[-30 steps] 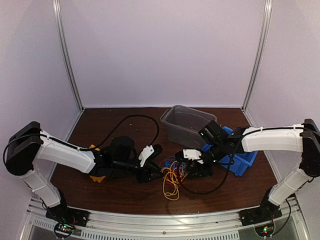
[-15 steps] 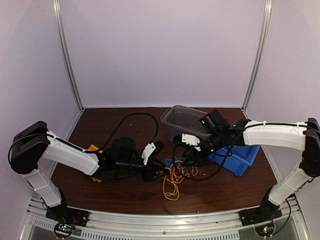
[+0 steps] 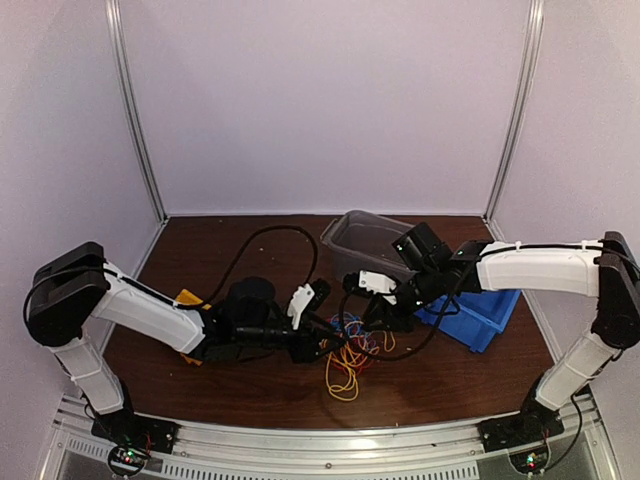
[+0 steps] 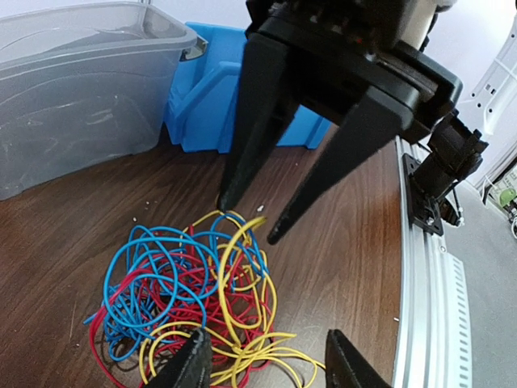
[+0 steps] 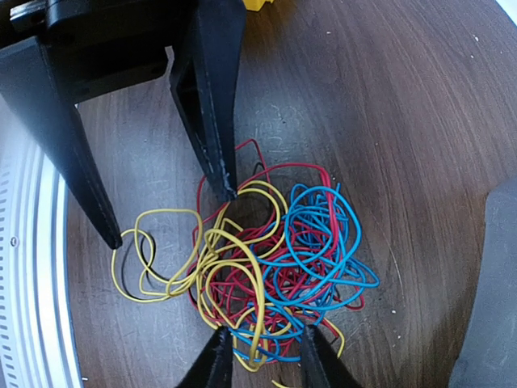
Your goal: Untangle the cables
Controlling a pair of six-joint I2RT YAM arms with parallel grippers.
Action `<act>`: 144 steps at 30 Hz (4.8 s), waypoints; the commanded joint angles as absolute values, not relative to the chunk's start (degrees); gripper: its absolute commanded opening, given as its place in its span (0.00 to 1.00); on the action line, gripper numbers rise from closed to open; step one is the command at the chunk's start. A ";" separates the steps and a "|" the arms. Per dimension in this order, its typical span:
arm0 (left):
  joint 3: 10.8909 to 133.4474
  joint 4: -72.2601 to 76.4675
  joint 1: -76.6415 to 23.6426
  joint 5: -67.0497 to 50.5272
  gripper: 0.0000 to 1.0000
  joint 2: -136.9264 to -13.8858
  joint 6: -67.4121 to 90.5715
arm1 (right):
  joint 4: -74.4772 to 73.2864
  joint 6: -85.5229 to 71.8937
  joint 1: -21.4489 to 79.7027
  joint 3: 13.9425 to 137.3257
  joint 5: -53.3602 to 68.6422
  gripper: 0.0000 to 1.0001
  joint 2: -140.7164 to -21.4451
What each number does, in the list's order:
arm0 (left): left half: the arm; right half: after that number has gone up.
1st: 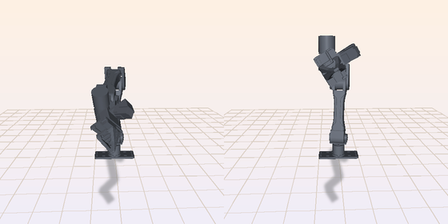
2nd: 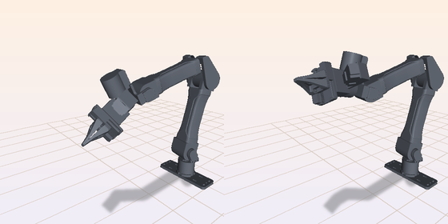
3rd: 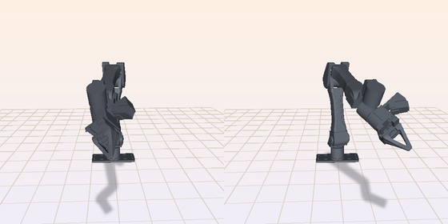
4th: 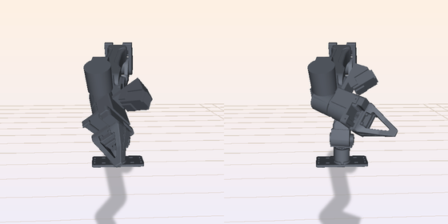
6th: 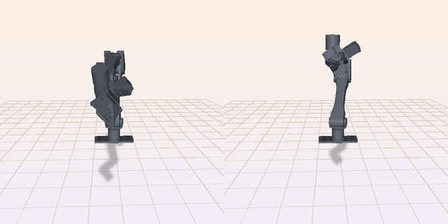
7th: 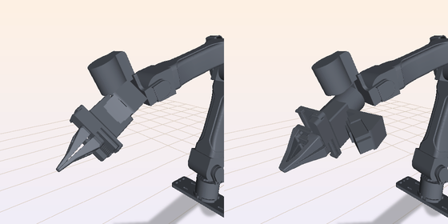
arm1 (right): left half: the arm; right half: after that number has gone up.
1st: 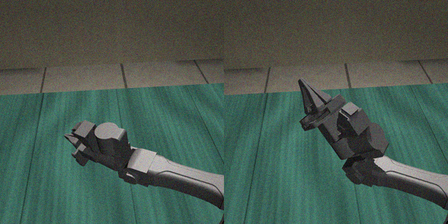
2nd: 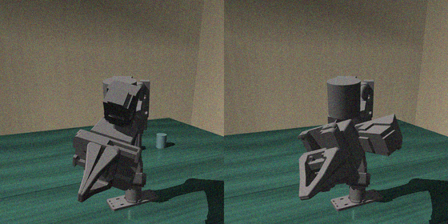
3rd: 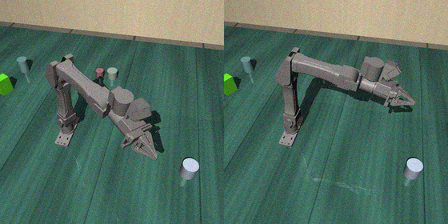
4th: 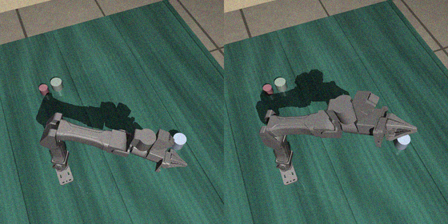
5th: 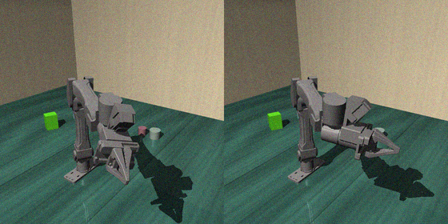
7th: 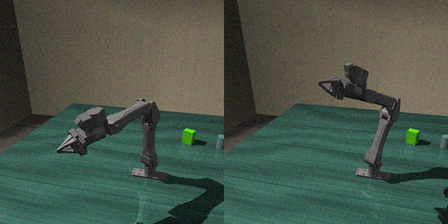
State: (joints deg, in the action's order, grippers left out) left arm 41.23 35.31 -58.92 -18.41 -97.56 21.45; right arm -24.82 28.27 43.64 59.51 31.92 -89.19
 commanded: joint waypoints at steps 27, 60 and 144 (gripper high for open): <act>42.79 60.60 -59.01 -17.27 0.11 -108.19 19.30 | -41.07 25.96 41.53 93.19 50.98 0.00 -89.52; 37.11 60.39 -59.05 -15.79 0.07 -106.22 20.47 | -37.85 22.84 29.22 98.20 59.68 0.00 -83.02; 53.14 80.04 -61.05 -4.86 0.46 -112.88 39.32 | -24.17 11.87 25.14 89.60 64.90 0.00 -78.60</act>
State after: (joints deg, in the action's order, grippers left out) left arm 50.85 77.10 -61.34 -8.10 -111.48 37.32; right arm -25.87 12.88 25.26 90.37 63.48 -80.68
